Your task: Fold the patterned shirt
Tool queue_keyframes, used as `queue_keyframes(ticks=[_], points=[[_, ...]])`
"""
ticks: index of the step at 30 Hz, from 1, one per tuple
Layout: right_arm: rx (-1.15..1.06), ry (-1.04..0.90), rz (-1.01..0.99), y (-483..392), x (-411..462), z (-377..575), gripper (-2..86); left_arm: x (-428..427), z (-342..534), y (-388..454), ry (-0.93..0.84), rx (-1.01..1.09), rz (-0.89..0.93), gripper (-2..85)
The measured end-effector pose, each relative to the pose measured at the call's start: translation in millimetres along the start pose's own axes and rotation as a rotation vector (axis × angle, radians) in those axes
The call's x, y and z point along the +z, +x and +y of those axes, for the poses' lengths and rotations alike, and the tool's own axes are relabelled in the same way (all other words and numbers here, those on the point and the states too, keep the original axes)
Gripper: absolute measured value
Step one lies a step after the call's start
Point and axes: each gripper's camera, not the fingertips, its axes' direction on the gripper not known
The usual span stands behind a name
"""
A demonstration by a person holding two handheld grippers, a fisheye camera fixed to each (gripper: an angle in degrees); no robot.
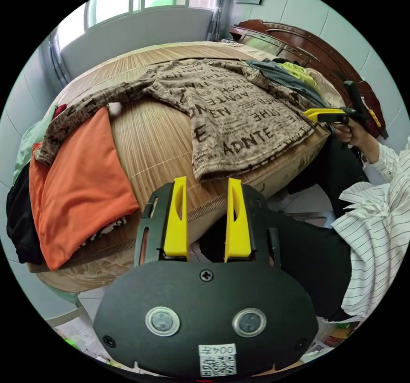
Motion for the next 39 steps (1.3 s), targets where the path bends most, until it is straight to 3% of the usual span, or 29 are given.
queue_keyframes(ticks=[6, 12, 19, 22, 24, 31, 33, 39], points=[[0.075, -0.073, 0.198, 49, -25, 62, 11.4, 18, 8, 12, -0.023, -0.004, -0.024, 13.0], [-0.06, -0.119, 0.336, 35, -1, 62, 12.3, 27, 13, 19, 0.0, -0.071, 0.003, 12.2], [-0.259, -0.086, 0.509, 5, 5, 41, 7.2, 41, 7, 40, -0.011, -0.137, -0.05, 6.7], [-0.266, -0.04, 0.454, 1, -8, 29, 1.8, 34, 7, 43, 0.064, -0.222, -0.046, 2.8], [-0.196, -0.011, 0.399, 7, -22, 20, 1.0, 28, 6, 44, 0.089, -0.249, -0.049, 2.0], [0.399, 0.218, -0.003, 72, -92, 48, 0.5, -15, 14, 66, 0.11, -0.102, -0.277, 1.1], [0.482, 0.203, -0.061, 84, -86, 68, 1.0, -17, 18, 74, 0.08, -0.054, -0.337, 1.1], [0.543, -0.007, 0.013, 101, -48, 103, 6.0, 34, 26, 117, -0.119, 0.167, -0.53, 1.1]])
